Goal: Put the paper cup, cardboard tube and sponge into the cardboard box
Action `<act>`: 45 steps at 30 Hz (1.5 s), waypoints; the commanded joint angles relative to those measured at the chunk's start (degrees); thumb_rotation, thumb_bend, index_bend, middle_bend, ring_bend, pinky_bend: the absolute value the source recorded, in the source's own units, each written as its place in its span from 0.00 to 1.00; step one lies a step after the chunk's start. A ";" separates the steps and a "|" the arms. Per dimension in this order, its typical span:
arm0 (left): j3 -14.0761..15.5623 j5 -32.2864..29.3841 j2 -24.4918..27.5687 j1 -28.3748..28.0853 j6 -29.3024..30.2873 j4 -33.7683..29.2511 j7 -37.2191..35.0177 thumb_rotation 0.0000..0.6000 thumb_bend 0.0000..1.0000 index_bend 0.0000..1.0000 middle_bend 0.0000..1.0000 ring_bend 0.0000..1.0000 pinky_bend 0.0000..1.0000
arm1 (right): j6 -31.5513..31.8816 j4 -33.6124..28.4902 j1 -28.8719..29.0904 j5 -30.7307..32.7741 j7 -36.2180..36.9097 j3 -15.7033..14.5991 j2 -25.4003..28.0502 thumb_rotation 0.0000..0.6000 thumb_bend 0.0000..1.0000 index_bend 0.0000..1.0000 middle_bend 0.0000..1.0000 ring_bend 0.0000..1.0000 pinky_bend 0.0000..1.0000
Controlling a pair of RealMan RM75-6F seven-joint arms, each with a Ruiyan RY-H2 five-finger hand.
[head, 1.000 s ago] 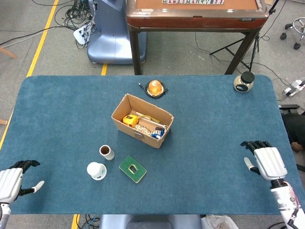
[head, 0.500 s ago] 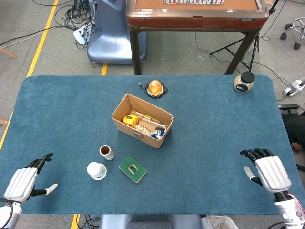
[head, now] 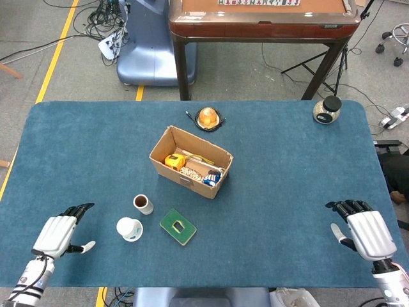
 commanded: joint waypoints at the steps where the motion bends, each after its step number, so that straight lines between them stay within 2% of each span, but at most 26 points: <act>1: -0.45 -2.18 -0.68 -2.04 -1.97 -1.23 2.98 1.00 0.13 0.15 0.18 0.17 0.34 | 0.95 -0.03 -0.48 -0.46 0.53 0.03 0.32 1.00 0.38 0.34 0.41 0.33 0.37; 13: 0.33 -7.19 -1.46 -6.12 -4.84 -3.14 9.14 1.00 0.13 0.15 0.17 0.17 0.31 | 4.01 0.35 -2.03 -2.23 2.24 -0.11 1.19 1.00 0.38 0.34 0.41 0.33 0.37; 24: 1.36 -5.30 -3.78 -8.07 -4.91 -1.23 10.66 1.00 0.13 0.22 0.17 0.17 0.30 | 4.90 0.57 -2.49 -2.89 3.07 0.11 1.38 1.00 0.38 0.34 0.41 0.33 0.37; 32: 2.14 -2.81 -5.83 -9.01 -4.73 1.57 11.08 1.00 0.13 0.22 0.17 0.17 0.29 | 5.37 0.70 -2.76 -3.29 3.37 0.25 1.33 1.00 0.38 0.34 0.41 0.33 0.37; 39: 1.72 -3.40 -7.49 -10.06 -5.10 3.34 10.89 1.00 0.13 0.20 0.17 0.16 0.29 | 5.50 0.76 -2.85 -3.24 3.70 0.45 1.45 1.00 0.38 0.34 0.41 0.33 0.37; 45: 1.80 -3.94 -8.17 -11.00 -5.85 3.83 11.06 1.00 0.13 0.23 0.18 0.16 0.29 | 6.18 0.90 -3.22 -3.12 3.99 0.71 1.50 1.00 0.38 0.34 0.41 0.33 0.37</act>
